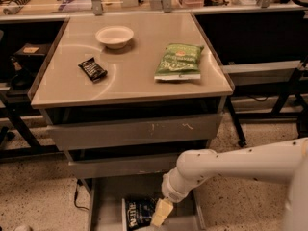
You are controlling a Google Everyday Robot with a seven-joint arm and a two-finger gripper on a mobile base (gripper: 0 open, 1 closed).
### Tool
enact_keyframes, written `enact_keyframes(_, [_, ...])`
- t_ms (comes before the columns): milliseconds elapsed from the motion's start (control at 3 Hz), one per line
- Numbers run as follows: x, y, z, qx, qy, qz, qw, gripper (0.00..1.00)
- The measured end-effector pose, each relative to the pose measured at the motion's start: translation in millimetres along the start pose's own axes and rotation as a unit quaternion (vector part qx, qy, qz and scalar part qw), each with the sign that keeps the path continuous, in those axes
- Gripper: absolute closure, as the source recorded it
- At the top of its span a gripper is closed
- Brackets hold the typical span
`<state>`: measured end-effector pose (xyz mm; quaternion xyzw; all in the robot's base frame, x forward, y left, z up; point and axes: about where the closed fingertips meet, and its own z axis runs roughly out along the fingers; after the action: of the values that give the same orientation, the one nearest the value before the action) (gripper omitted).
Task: Pick blue chip bag from bottom drawer and place on counter
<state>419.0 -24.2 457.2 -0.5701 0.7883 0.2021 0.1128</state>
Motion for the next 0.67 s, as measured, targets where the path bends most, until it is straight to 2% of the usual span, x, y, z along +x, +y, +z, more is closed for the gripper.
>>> enact_keyframes(333, [4.9, -22.4, 59.2, -0.017, -0.018, 0.0, 0.9997, 0.0])
enact_keyframes(667, [12.4, -34.2, 106.5, -0.041, -0.031, 0.022, 0.9984, 0.0])
